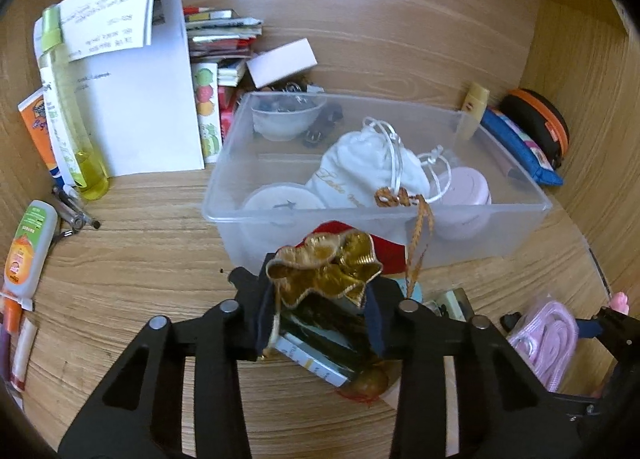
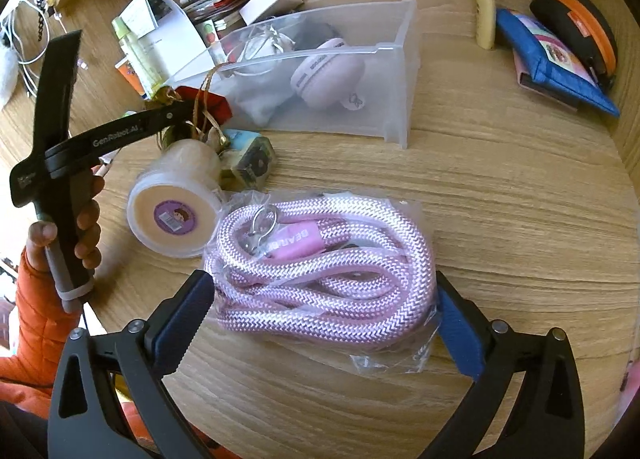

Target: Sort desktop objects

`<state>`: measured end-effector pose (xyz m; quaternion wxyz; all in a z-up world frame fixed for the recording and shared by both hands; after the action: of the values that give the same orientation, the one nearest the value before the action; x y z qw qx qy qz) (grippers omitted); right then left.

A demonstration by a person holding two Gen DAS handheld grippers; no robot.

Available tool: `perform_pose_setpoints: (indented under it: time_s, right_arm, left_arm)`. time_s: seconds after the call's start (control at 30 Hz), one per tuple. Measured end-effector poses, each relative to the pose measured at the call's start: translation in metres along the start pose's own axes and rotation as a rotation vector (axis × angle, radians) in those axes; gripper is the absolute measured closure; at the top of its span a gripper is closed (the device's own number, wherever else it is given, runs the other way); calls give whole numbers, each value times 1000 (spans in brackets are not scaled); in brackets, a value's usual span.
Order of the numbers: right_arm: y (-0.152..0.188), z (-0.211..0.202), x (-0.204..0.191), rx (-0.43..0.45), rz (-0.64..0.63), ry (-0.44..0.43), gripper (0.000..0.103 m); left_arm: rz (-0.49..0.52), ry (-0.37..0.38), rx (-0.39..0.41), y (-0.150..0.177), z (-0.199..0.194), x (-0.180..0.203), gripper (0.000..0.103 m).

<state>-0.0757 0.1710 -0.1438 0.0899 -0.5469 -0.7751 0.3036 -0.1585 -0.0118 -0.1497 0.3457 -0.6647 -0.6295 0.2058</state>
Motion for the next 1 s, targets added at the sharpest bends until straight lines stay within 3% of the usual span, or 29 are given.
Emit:
perform_pose_setpoints:
  time_s: [0.23,0.33,0.4,0.5,0.57,0.67,1.0]
  right_arm:
    - [0,1,-5,25,-40,16,0]
    - [1,-2,-4,41,-46,22,5]
    - [0,-7,1,54,-40,32,14]
    - [-1,-12,14,59,0,20,38]
    - [-1,-14,25,55,29,23,67]
    - [-1,-17,37,57,86,-30,81]
    - [-20,-42,63,145,52,130,85]
  left_arm:
    - [-40,11,48,-9,-20,-11,67]
    - [-47,18,64,-12,-28,-13,67]
    - [-48,21,75,-13,-33,-15,67]
    - [-50,24,85,-15,-38,-15,67]
    - [-56,24,90,-16,-40,-15,67]
    - [-60,29,95,-15,-43,-15,67]
    - [-54,27,131,-16,-62,-9,67]
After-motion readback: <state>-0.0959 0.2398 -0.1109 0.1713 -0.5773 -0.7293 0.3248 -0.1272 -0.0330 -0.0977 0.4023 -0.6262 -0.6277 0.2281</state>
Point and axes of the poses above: each gripper's, at about its wrist camera, not at the fingertips, and z roughly the way its jaws point, x to its right, y to its underside, the point moved 9 cm from there along z, roughly the way its jaws point, and after that the axes turned 4 degrees about -z, right-handed, at the moved point
